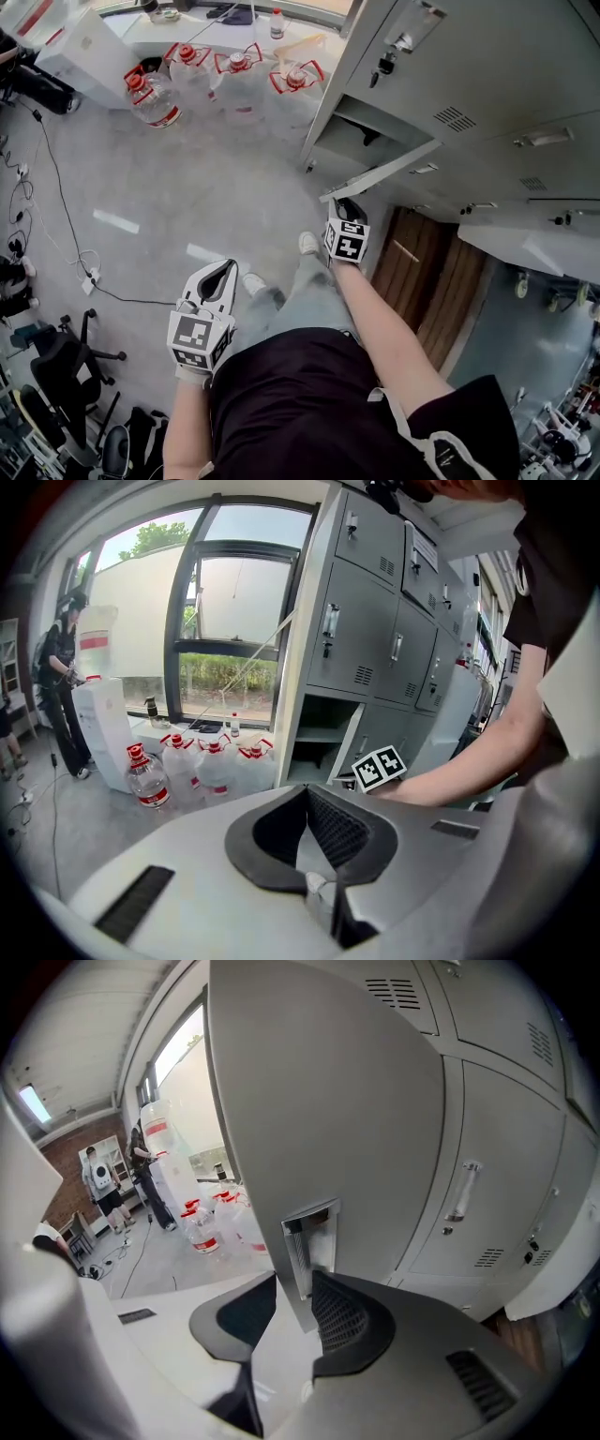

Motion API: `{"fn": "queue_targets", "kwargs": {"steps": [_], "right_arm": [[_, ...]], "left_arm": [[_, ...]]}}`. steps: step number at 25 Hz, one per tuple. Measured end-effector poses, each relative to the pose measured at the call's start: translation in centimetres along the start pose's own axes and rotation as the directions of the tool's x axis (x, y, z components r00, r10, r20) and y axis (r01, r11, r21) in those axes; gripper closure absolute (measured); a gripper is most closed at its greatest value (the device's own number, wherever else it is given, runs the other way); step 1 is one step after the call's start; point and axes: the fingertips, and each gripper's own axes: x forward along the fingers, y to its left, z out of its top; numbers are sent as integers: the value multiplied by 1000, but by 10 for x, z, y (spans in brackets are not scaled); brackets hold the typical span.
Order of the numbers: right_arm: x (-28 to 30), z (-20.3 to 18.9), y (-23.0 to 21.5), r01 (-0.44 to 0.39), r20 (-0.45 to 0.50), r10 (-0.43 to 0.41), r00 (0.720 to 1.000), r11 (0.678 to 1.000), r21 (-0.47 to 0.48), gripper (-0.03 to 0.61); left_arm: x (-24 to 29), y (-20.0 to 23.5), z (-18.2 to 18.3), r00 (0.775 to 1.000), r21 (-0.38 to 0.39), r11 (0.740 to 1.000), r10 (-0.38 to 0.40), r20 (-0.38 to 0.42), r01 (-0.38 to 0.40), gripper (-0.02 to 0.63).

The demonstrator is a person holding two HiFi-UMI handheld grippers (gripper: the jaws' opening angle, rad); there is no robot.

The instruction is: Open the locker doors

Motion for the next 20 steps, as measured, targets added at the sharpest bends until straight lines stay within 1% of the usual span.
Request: {"fn": "queue_targets", "kwargs": {"steps": [3, 6, 11, 16, 20], "right_arm": [[-12, -11, -4, 5, -3, -5, 1000, 1000, -9, 466], [-25, -23, -11, 19, -5, -19, 1000, 1000, 0, 489], [-46, -42, -30, 50, -15, -50, 999, 998, 40, 505], [-64, -57, -51, 84, -17, -83, 996, 993, 78, 512], [-78, -68, -72, 129, -19, -128, 992, 983, 128, 517]], "left_arm": [[4, -7, 0, 999, 19, 999, -37, -3, 37, 595], [10, -15, 0, 997, 38, 997, -74, -9, 74, 595], [22, -31, -1, 990, 68, 988, -139, -30, 141, 595], [36, -49, 2, 977, 109, 972, -205, -52, 210, 595], [48, -62, 7, 967, 133, 958, -246, -64, 252, 597]]}}
